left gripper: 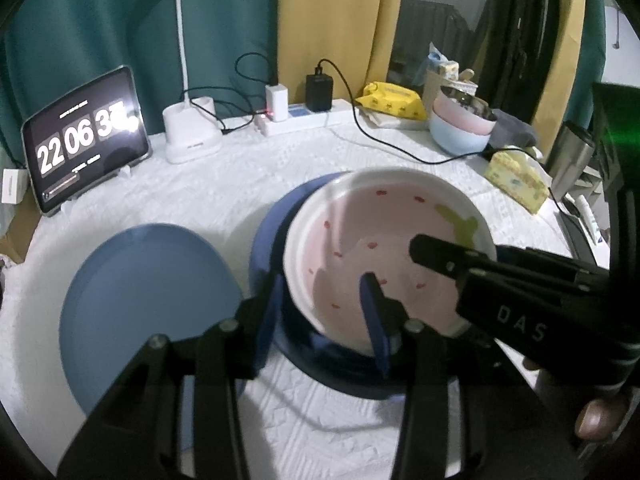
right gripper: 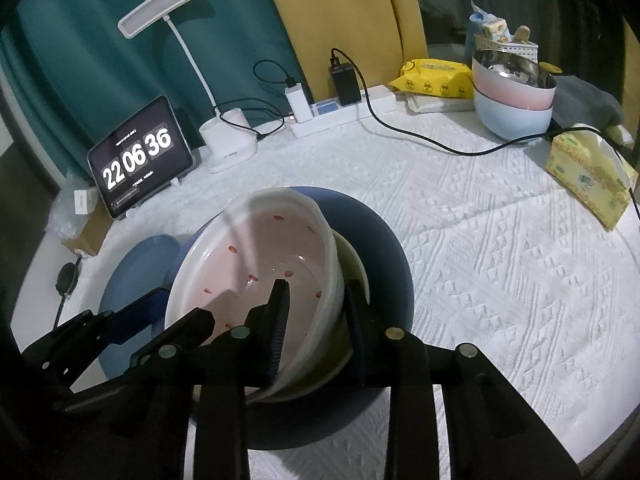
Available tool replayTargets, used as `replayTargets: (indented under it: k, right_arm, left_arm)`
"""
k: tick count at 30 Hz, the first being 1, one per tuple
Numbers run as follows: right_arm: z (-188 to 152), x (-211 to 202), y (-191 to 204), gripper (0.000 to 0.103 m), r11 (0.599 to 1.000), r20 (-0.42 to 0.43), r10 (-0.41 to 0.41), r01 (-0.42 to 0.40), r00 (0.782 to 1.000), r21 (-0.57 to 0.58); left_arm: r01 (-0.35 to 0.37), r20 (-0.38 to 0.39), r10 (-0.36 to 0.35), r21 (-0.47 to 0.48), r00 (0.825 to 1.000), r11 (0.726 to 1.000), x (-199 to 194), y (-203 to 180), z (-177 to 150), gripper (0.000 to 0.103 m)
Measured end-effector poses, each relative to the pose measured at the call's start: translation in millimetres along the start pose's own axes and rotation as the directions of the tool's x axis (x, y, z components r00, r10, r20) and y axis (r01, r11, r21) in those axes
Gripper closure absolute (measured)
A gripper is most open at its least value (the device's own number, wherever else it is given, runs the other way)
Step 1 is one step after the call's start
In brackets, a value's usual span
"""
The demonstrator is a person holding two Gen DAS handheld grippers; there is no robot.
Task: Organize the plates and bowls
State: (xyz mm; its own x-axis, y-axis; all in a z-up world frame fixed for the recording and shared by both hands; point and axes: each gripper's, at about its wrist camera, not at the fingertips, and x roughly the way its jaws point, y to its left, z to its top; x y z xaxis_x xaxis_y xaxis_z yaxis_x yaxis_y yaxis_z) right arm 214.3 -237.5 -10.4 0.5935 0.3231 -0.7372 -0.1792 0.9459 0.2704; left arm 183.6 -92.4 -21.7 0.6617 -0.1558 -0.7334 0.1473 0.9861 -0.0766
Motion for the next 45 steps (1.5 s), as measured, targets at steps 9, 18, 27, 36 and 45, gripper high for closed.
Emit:
replayTargets:
  k: [9, 18, 27, 36, 45]
  right_arm:
    - [3.9, -7.4, 3.3, 0.055, 0.999, 0.025, -0.027, 0.027, 0.999, -0.020]
    - [4.1, -18.7, -1.5, 0.055, 0.999, 0.056, -0.043, 0.045, 0.997, -0.031]
    - [-0.4, -29.6, -10.2, 0.055, 0.997, 0.079, -0.071, 0.074, 0.994, -0.033]
    - [-7.9, -44.6, -31.6, 0.055, 0.985, 0.146, -0.153, 0.162, 0.977, -0.056]
    - [-14.1, -40.3, -52.6, 0.055, 0.994, 0.120, -0.095, 0.101, 0.988, -0.047]
  left_arm:
    - [0.019, 0.015, -0.019, 0.005, 1.000, 1.000, -3.4, -2.4, 2.0, 0.060]
    - [0.026, 0.023, -0.026, 0.000, 0.999, 1.000, -6.3, -3.0, 1.4, 0.060]
    - [0.034, 0.046, -0.033, -0.012, 0.998, 0.999, -15.9, -2.3, -0.3, 0.059]
    - [0.006, 0.055, -0.004, -0.036, 0.998, 0.999, -23.2, 20.0, -12.4, 0.058]
    - [-0.003, 0.042, 0.008, -0.099, 0.999, 0.995, -15.8, 39.4, -18.8, 0.058]
